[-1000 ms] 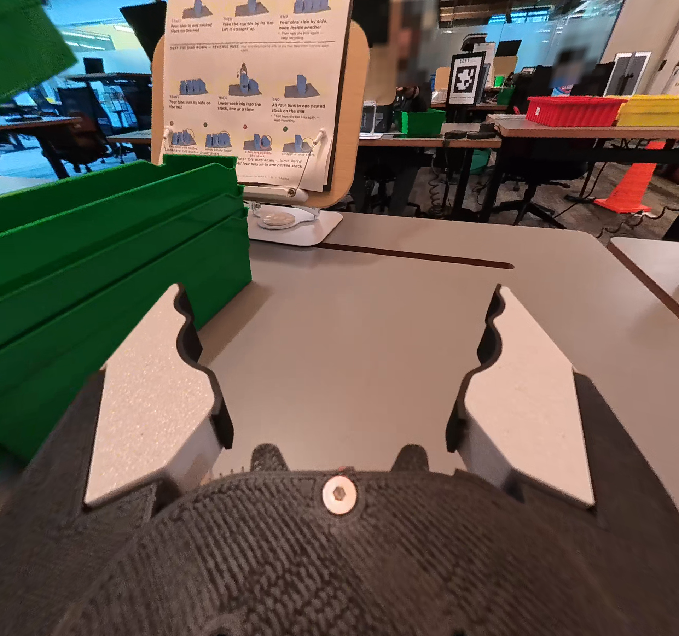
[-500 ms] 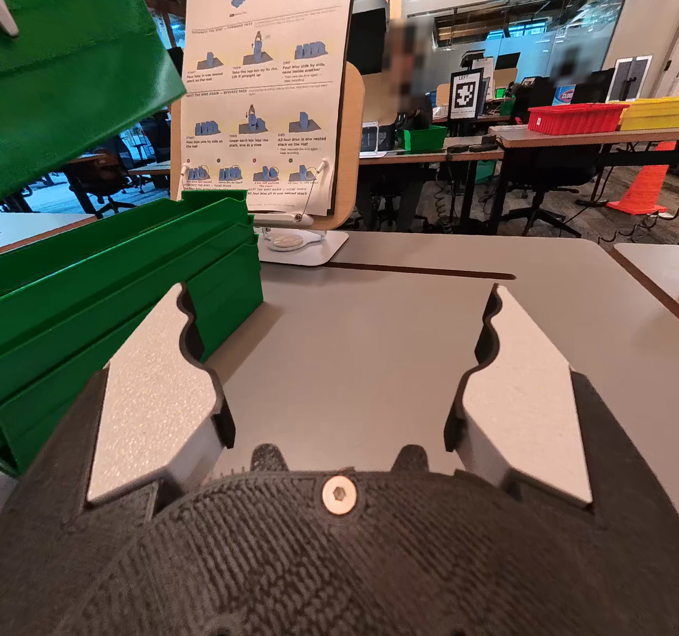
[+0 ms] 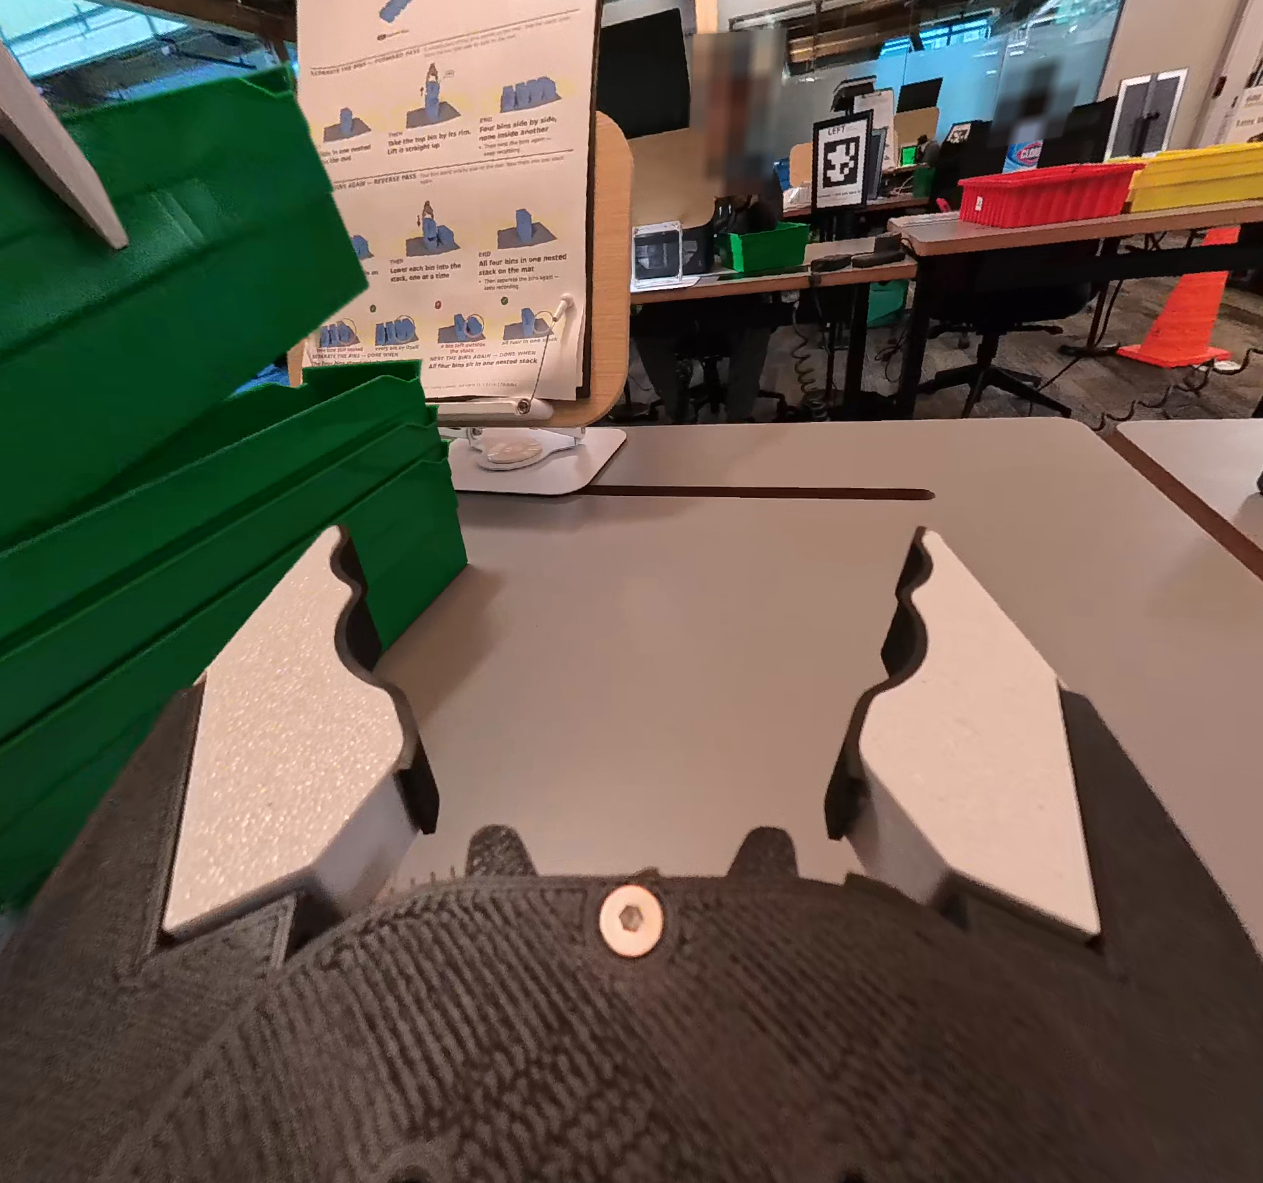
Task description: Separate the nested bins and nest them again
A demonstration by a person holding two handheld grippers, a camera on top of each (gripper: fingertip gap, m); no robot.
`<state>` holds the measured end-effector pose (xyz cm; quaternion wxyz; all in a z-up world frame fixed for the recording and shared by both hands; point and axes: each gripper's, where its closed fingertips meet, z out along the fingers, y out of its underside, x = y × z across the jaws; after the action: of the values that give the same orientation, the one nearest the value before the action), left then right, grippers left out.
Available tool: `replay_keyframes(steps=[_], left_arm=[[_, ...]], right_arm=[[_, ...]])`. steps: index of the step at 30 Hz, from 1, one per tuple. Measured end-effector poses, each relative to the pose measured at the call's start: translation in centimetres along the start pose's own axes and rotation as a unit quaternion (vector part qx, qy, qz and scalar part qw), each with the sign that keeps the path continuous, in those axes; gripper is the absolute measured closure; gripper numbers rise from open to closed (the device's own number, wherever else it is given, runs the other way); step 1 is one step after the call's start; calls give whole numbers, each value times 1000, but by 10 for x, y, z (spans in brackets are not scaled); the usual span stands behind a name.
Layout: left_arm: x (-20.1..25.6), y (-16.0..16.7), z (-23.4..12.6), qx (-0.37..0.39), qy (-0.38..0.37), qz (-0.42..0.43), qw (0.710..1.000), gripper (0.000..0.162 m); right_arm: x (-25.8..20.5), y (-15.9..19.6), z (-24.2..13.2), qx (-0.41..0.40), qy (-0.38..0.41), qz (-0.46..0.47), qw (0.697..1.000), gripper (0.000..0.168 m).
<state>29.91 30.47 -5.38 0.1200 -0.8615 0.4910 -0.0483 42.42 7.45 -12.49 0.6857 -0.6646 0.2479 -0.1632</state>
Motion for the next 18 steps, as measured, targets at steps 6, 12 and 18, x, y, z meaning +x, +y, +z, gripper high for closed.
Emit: replay_keyframes(steps=[6,12,18], left_arm=[[4,1,13,20,-10,1,1000,68],[8,-3,21,68,-18,5,997,69],[7,6,33,89,1,-11,996,67]], right_arm=[[3,5,2,-6,2,3,1000,19],[2,6,2,-9,3,-6,1000,19],[2,4,1,-6,4,-5,1000,19]])
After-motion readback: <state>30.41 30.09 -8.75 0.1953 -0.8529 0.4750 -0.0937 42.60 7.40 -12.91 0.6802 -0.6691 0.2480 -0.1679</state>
